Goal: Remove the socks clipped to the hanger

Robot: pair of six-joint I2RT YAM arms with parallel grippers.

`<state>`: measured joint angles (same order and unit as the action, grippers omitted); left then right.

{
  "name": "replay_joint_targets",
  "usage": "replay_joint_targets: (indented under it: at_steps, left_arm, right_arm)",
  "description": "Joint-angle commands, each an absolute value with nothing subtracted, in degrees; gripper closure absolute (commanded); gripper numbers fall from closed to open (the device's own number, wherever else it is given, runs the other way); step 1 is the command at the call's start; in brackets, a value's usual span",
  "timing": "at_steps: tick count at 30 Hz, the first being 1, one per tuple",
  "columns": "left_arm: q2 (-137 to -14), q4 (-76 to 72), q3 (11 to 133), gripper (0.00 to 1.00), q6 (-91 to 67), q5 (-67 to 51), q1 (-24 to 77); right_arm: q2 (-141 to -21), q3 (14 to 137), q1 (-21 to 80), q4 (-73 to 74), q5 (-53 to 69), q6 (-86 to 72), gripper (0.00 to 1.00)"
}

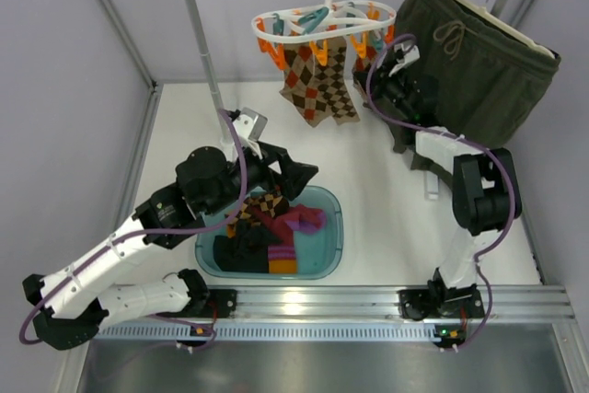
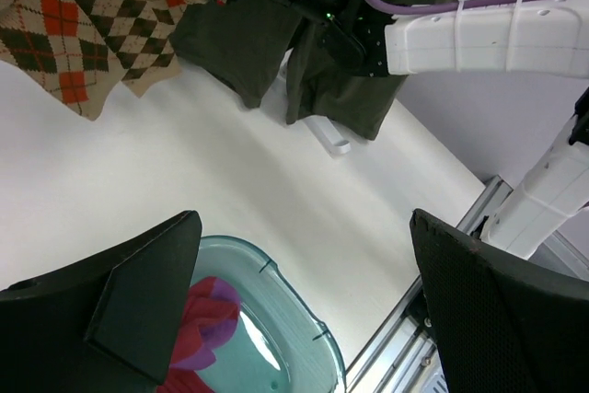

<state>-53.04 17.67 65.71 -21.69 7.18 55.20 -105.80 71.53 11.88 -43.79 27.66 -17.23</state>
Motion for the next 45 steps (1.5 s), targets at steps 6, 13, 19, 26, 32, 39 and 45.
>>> replay_joint_targets:
  at_steps: [6,13,19,26,32,39,45]
  left_arm:
    - [-54.14,17.14,66.88,0.02,-20.13,6.86,55.11]
    - [-53.36,17.14,65.92,0.02,-21.36,7.56,55.20]
    - [-52.21,18.10,66.00,0.01,-22.15,9.13,55.19]
    - [-53.35,20.13,68.55,0.02,-23.38,10.73,55.20]
    - [-56.60,20.13,74.44,0.01,-23.20,9.49,55.19]
    - [-59.76,20.13,81.38,0.01,-23.29,8.53,55.11]
    - [-61.70,20.21,87.18,0.01,-22.06,7.56,55.11]
  right_arm:
    - [-92.30,55.30,12.66,-64.24,23.65,-19.25,0.98]
    - [-79.29,46.06,13.80,-62.85,21.98,-16.62,1.00]
    - [-69.80,42.10,13.89,-56.17,20.04,-13.63,1.00]
    - [-58.55,39.55,13.97,-48.70,21.18,-12.39,1.00]
    - [-50.90,38.76,18.62,-39.47,20.66,-8.80,1.00]
    - [-46.58,38.32,30.13,-32.08,13.37,-0.63,1.00]
    - [-49.12,38.85,39.80,-32.34,7.49,4.03,1.00]
